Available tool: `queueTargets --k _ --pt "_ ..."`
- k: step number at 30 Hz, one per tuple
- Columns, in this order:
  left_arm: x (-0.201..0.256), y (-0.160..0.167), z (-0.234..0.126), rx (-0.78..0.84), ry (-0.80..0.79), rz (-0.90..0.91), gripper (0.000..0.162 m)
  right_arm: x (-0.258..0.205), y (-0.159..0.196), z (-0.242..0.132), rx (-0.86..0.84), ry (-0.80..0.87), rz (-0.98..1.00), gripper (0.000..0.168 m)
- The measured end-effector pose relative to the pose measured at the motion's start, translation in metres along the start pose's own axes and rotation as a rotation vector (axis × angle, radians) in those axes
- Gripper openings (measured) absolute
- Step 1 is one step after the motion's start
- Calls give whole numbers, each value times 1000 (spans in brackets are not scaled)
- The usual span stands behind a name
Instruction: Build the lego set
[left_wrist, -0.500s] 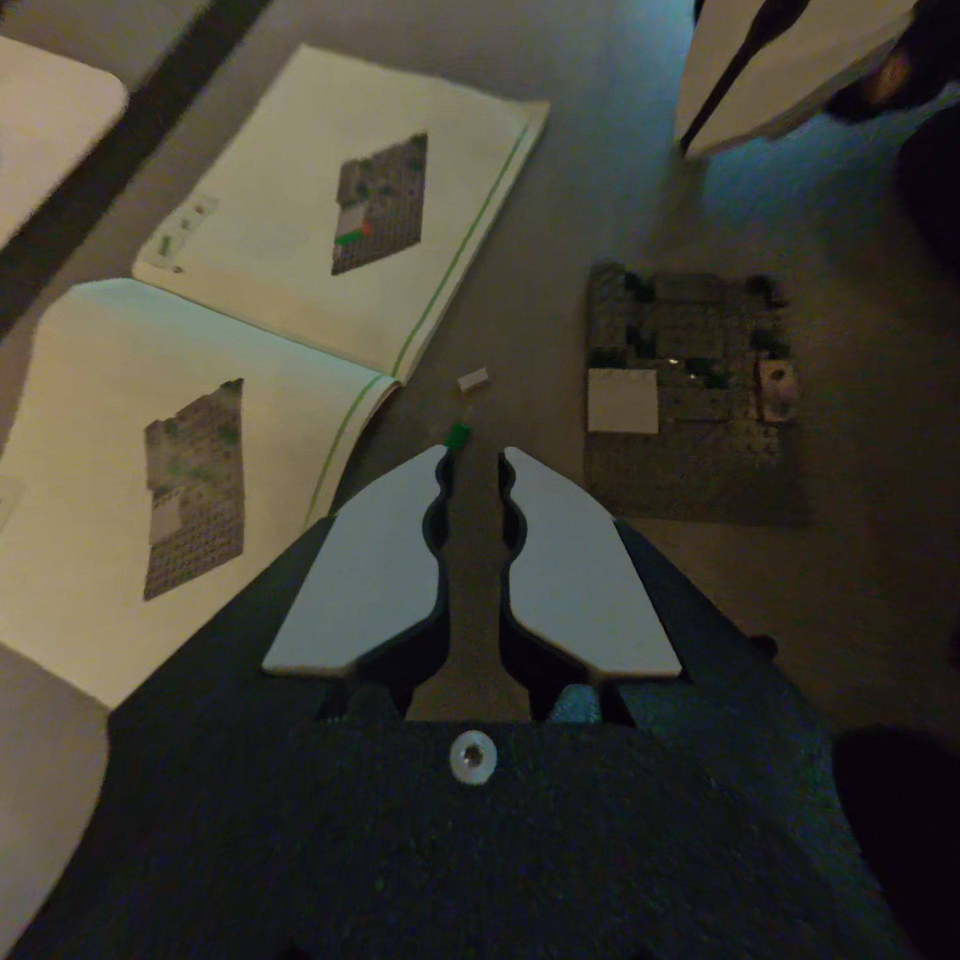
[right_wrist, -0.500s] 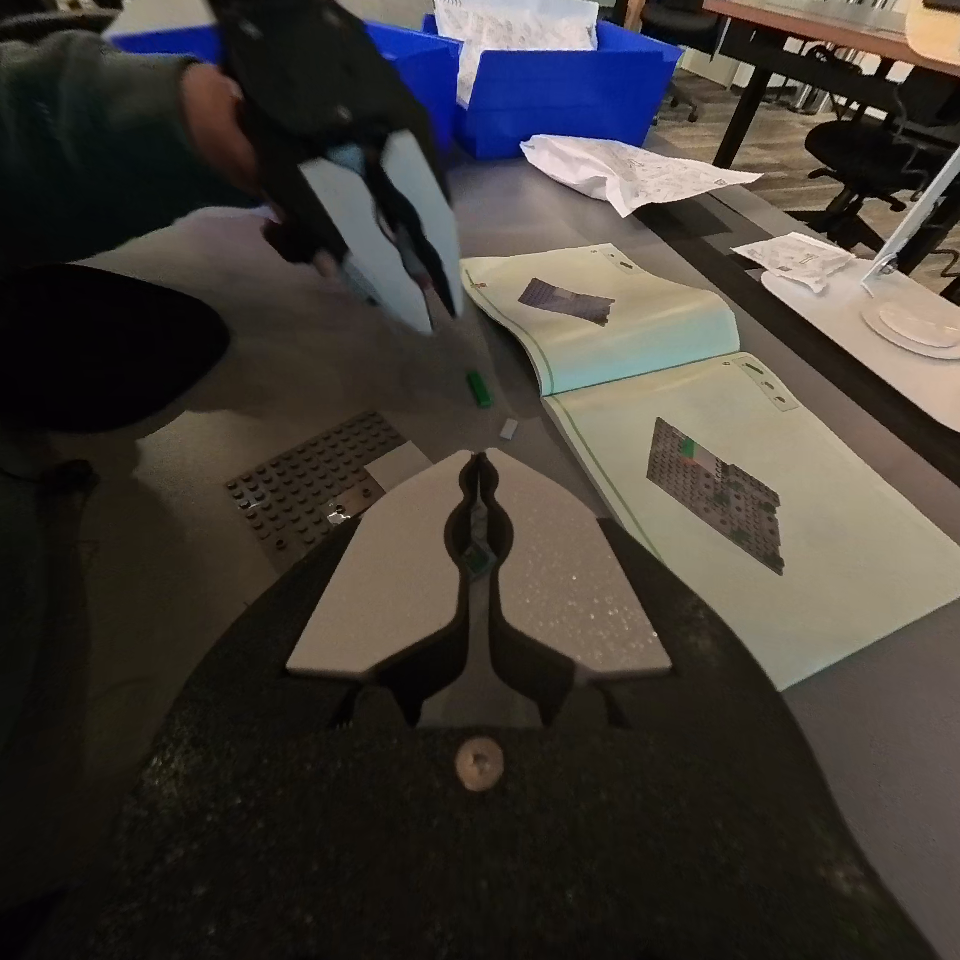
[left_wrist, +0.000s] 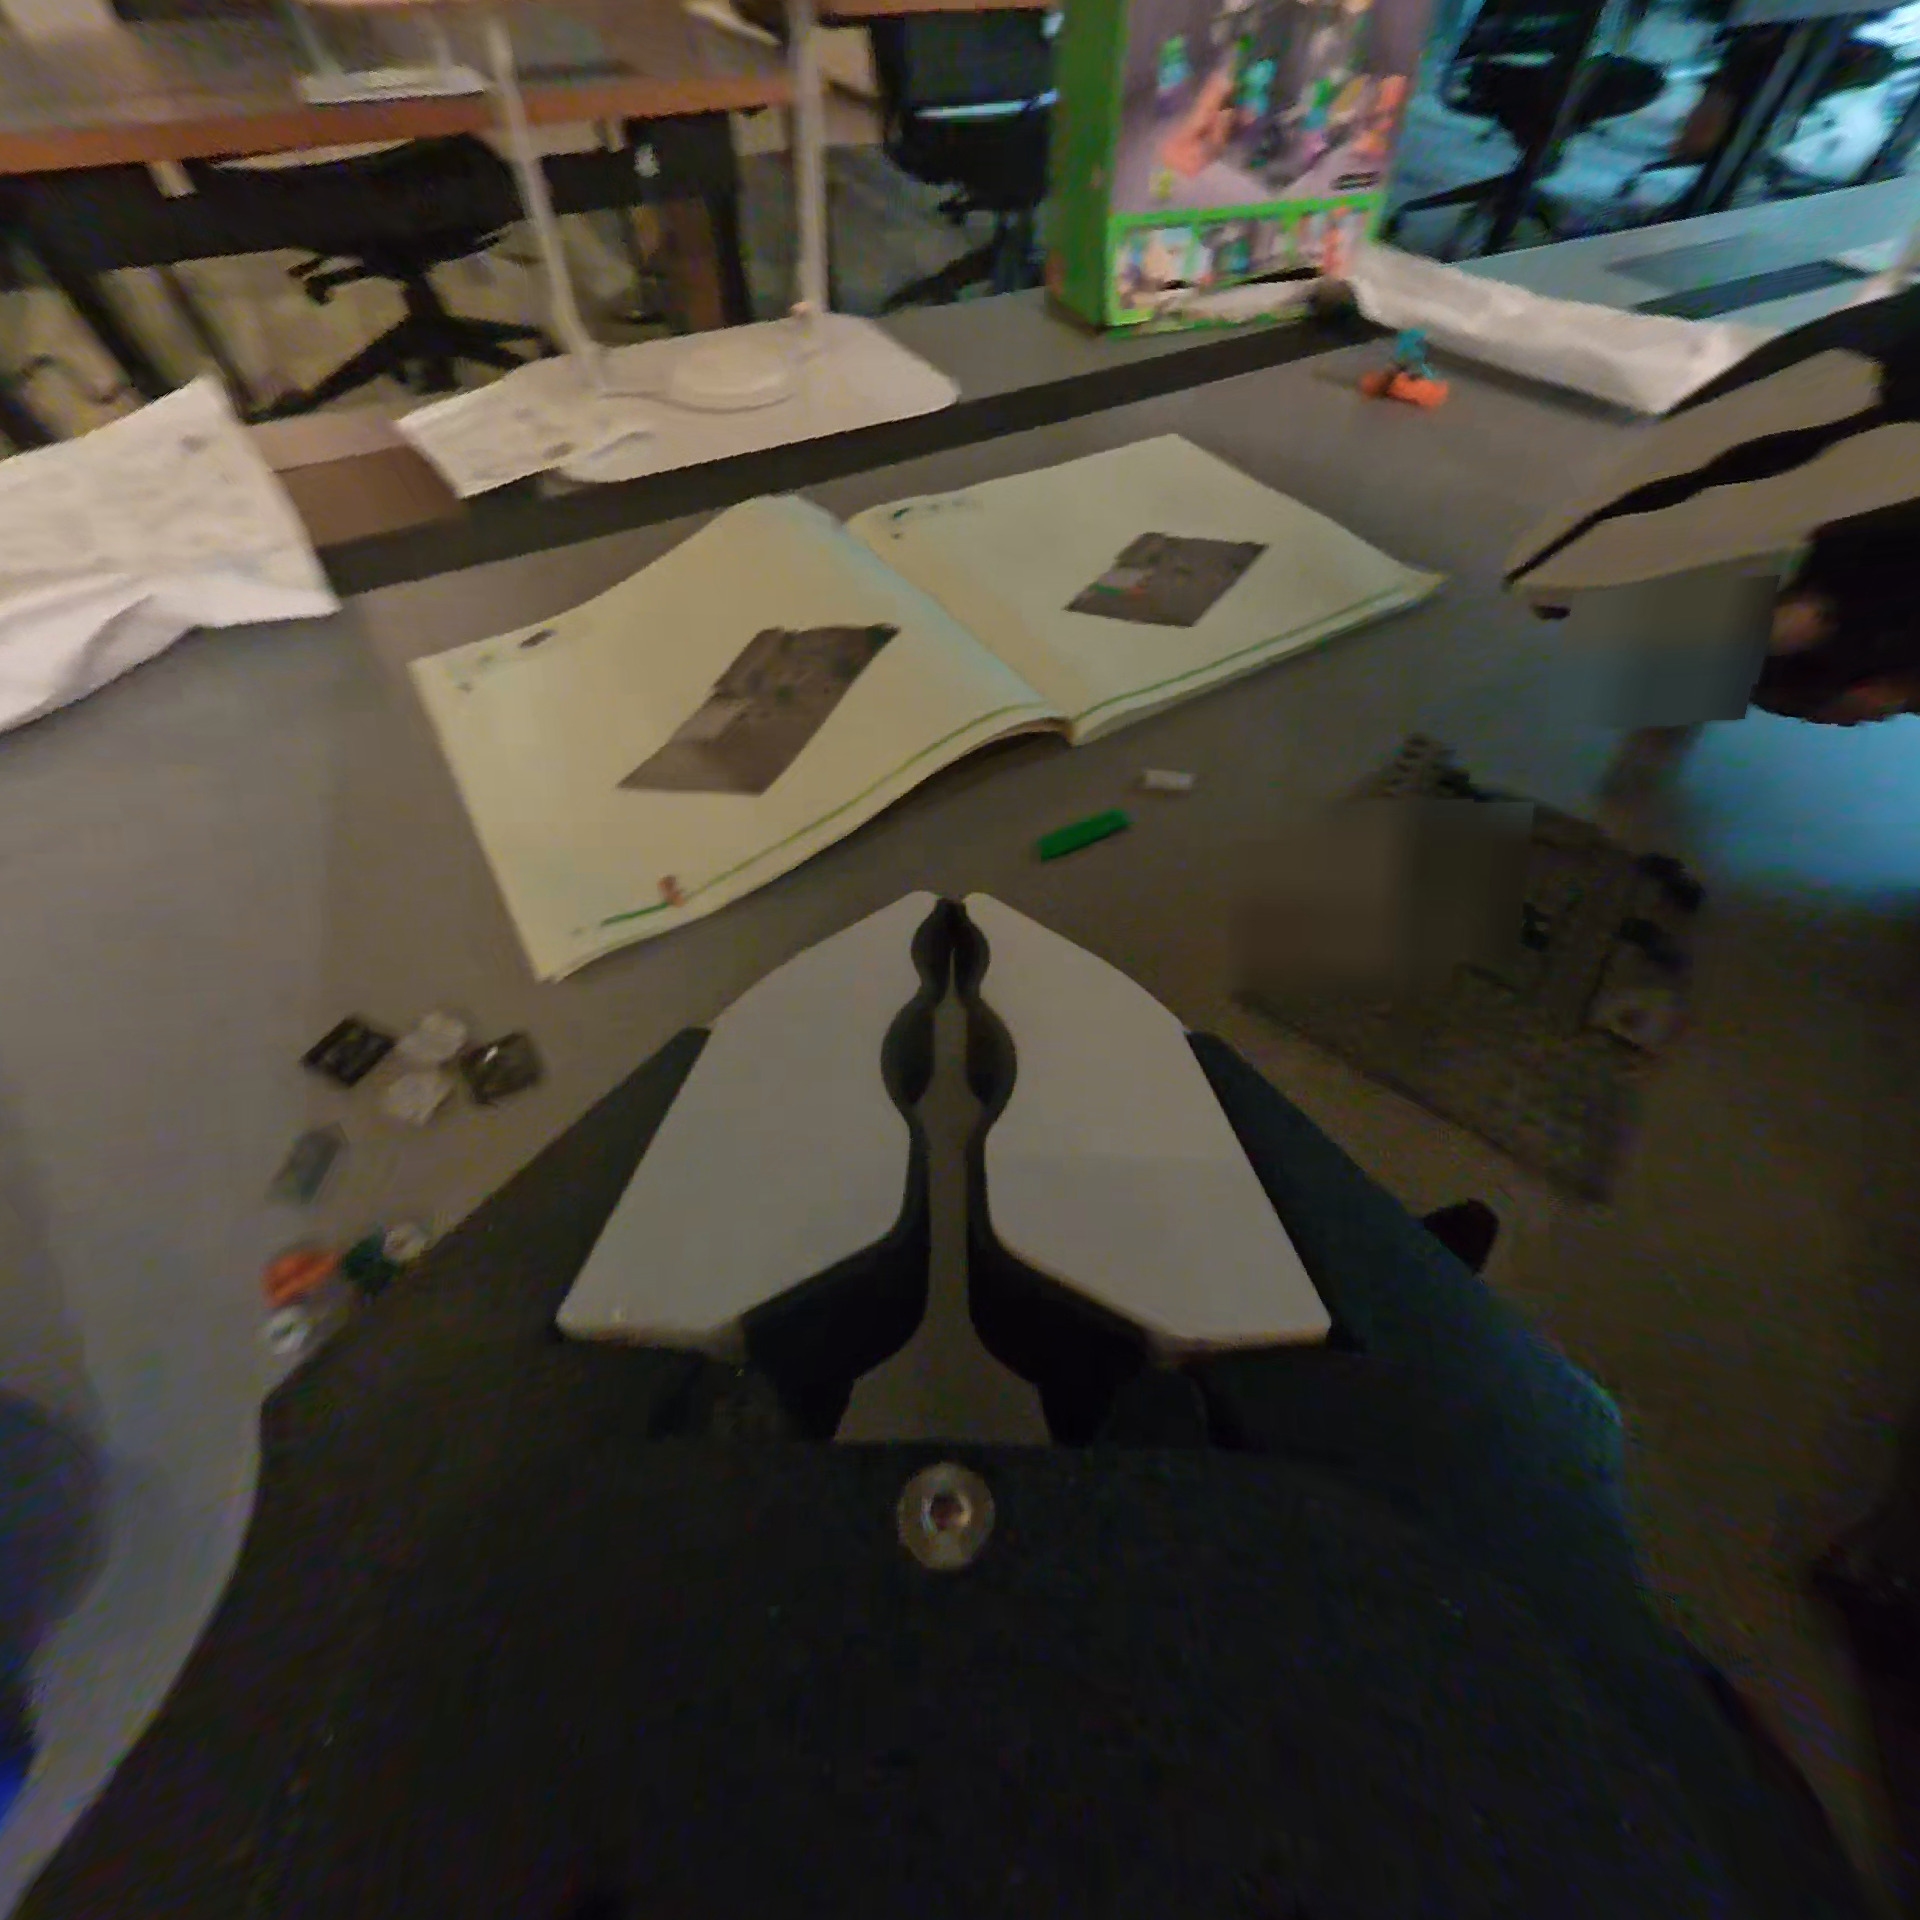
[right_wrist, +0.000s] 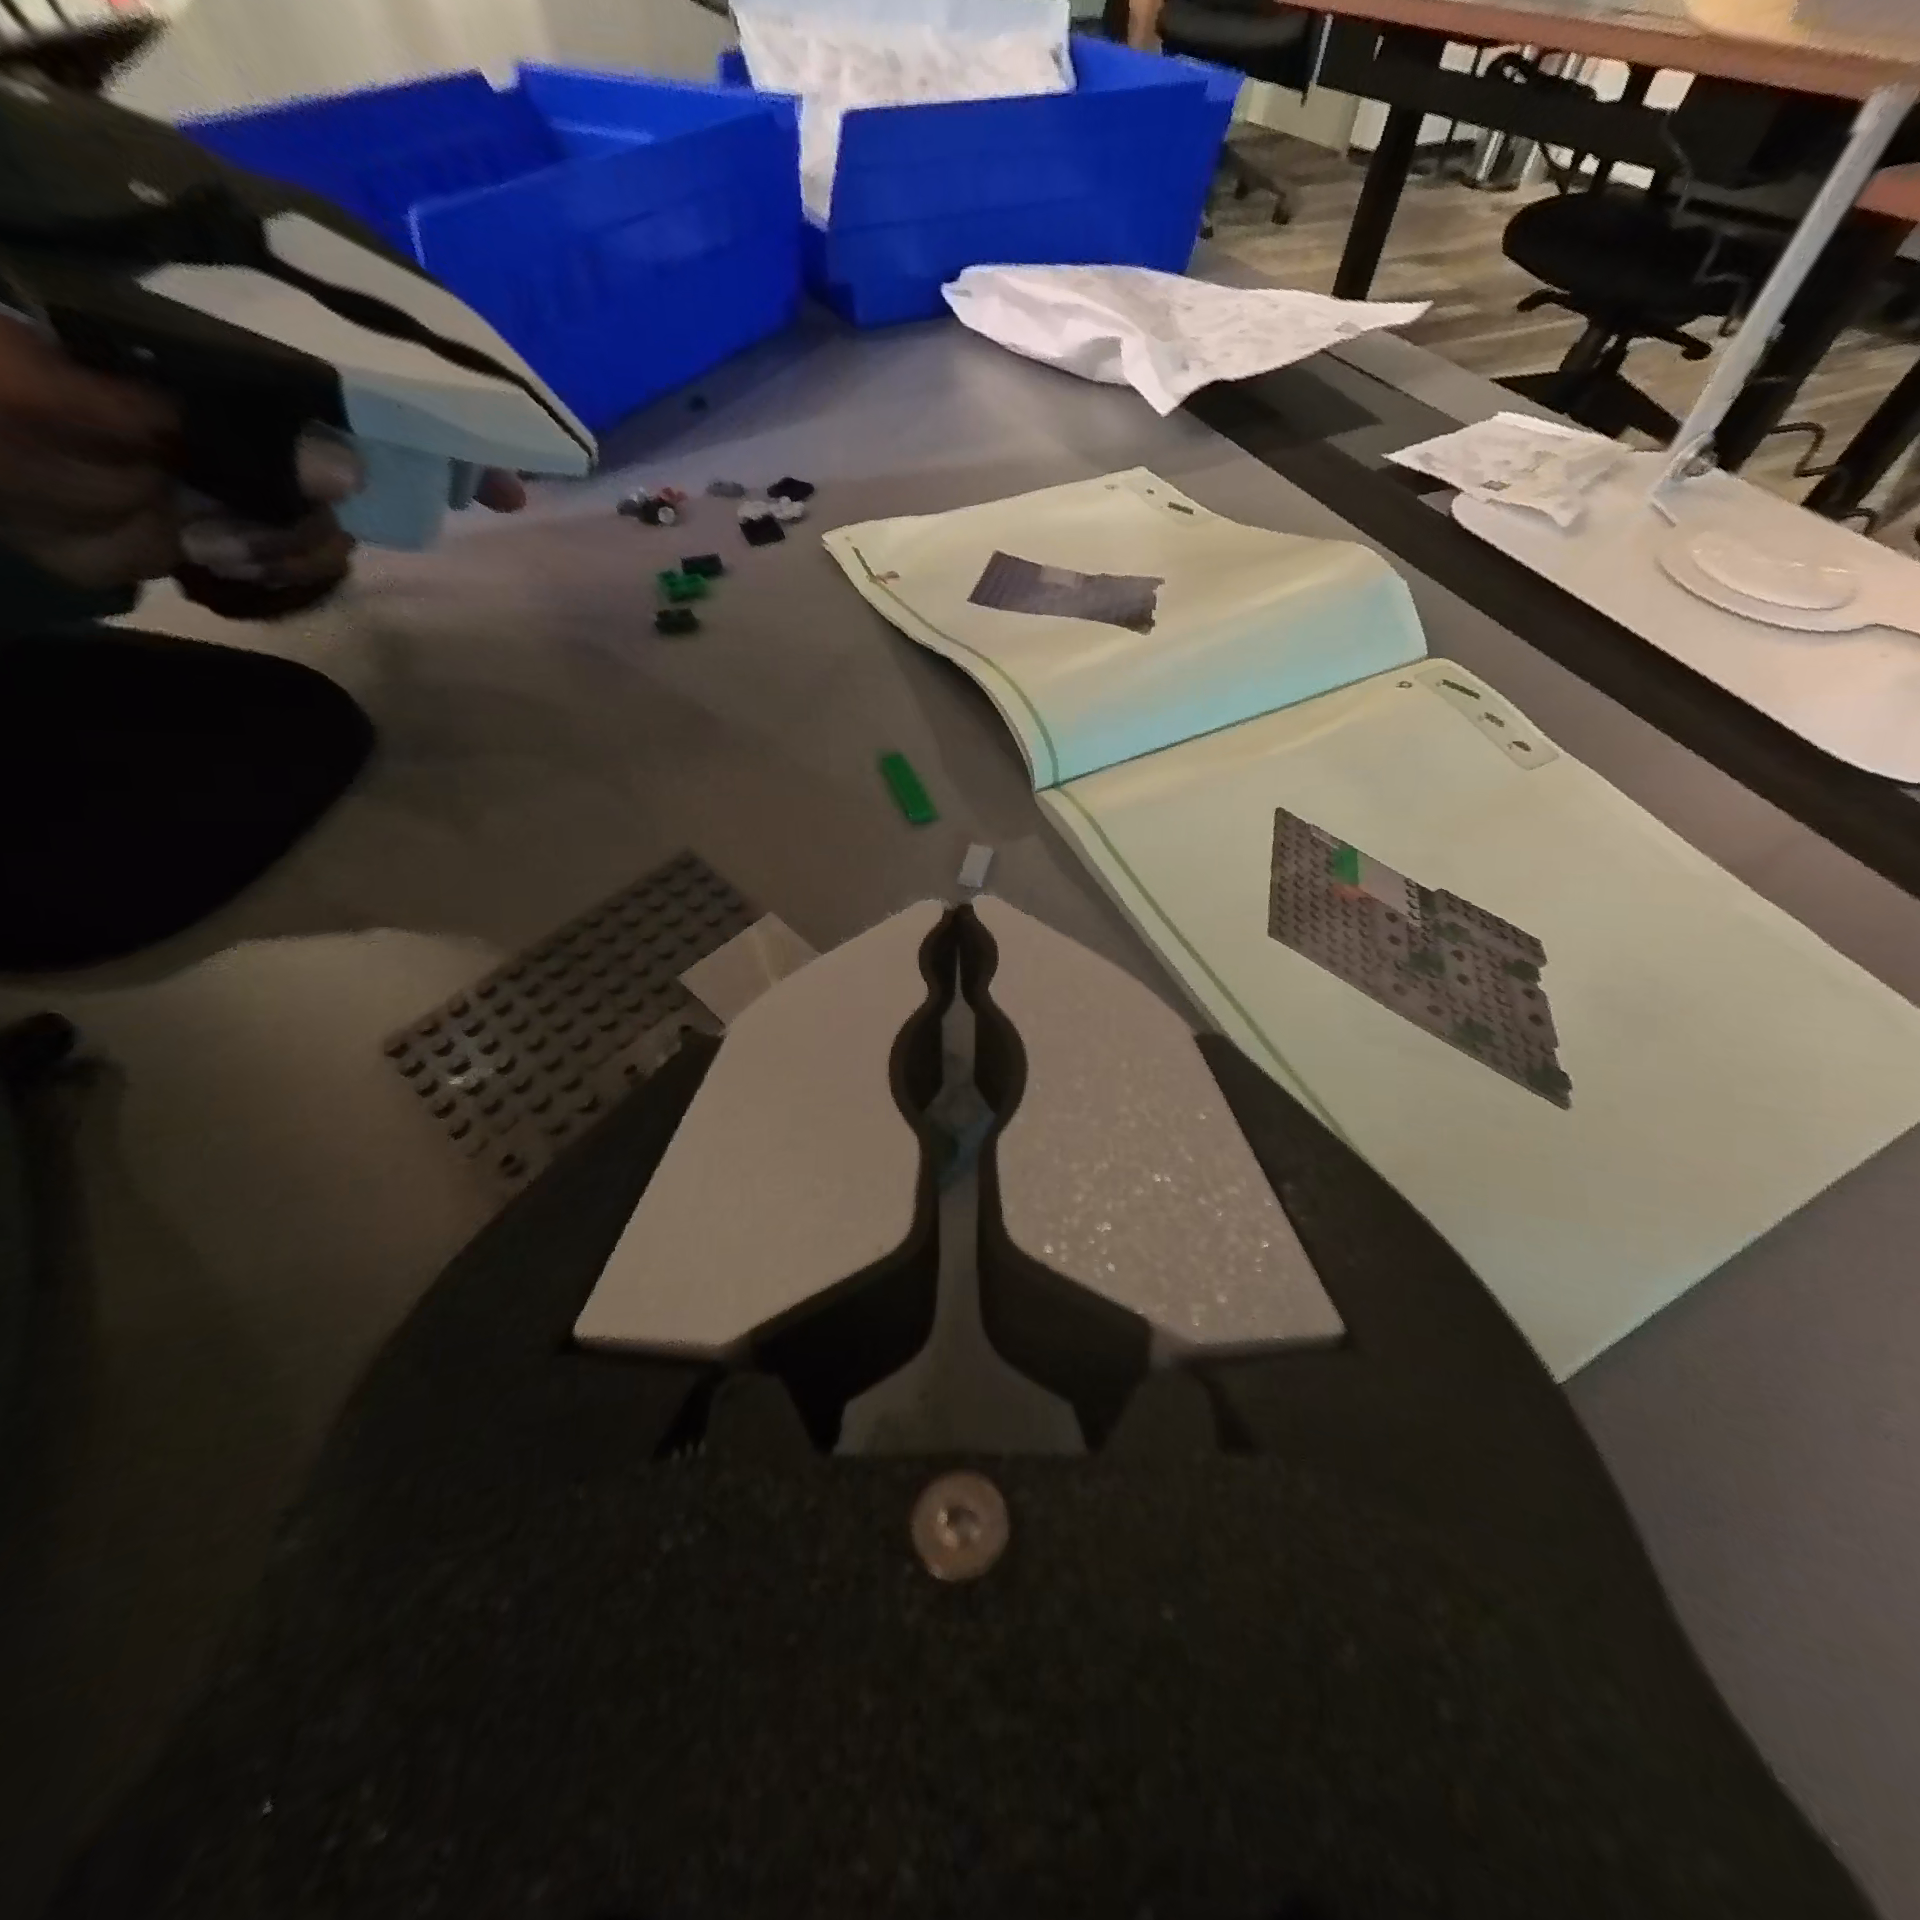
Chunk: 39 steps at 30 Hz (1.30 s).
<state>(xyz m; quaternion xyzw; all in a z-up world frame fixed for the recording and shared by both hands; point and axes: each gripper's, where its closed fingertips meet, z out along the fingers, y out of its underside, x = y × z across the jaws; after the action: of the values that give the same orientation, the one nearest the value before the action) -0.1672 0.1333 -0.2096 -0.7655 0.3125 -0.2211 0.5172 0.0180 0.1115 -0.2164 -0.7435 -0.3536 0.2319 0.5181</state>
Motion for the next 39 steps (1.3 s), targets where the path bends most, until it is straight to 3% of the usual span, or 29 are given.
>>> queueTargets --k 7,16,19,25,32,35,39 --pt "-50 20 -31 -9 -187 -87 0 -28 -14 23 -27 -106 -136 0" --pt "-89 36 -51 -73 -301 -78 0 -81 -80 106 -11 -322 -374 3" --pt "-117 36 -53 -179 -386 -15 18 -95 -92 115 30 -349 -371 3" --pt "-130 35 -29 -346 -378 39 21 -101 -91 105 36 -347 -366 3" --pt "-118 41 -3 -422 -369 73 26 -80 -77 77 44 -326 -283 2" --pt "-122 36 -16 -458 -428 121 27 -74 -68 67 36 -322 -270 2" --pt "-129 -10 -64 -345 -569 143 39 -69 -61 52 48 -322 -248 2"
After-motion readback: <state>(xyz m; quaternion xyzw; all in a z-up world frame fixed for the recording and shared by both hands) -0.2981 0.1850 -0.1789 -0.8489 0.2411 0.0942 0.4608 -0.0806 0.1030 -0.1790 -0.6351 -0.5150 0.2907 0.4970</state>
